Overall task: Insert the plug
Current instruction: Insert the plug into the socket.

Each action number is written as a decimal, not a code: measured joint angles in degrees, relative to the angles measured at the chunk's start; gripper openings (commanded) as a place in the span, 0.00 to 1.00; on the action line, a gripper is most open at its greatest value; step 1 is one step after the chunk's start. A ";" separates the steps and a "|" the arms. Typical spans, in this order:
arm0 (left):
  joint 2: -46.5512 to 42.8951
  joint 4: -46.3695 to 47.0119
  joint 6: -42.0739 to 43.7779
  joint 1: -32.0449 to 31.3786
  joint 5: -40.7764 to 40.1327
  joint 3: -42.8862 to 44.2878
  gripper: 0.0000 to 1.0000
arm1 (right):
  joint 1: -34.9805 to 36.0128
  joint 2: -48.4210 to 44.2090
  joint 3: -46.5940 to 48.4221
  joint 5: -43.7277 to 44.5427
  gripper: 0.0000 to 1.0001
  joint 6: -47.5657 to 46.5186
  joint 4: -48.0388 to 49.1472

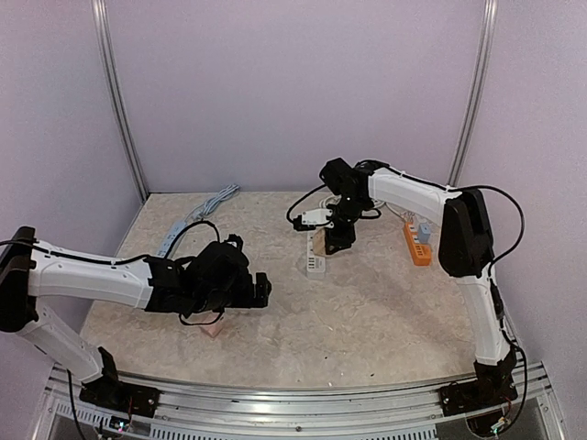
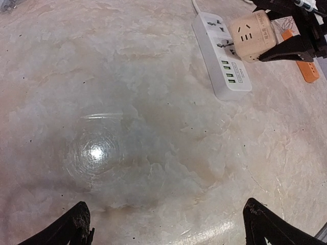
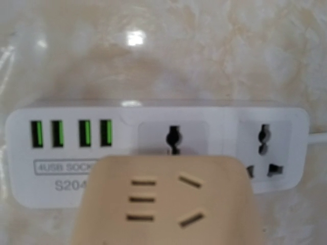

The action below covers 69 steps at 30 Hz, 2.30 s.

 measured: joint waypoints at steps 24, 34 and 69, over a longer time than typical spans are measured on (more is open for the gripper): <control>-5.20 -2.29 -0.52 0.00 -2.97 -2.56 0.99 | 5.16 -2.10 -1.51 4.74 0.00 11.85 -6.29; -5.20 -3.41 -1.03 0.00 -4.04 -2.56 0.99 | 8.09 1.57 4.72 11.41 0.04 12.50 -10.29; -5.90 -3.52 -2.16 0.00 -3.98 -2.56 0.99 | 12.41 5.57 10.95 21.53 0.56 15.85 -13.66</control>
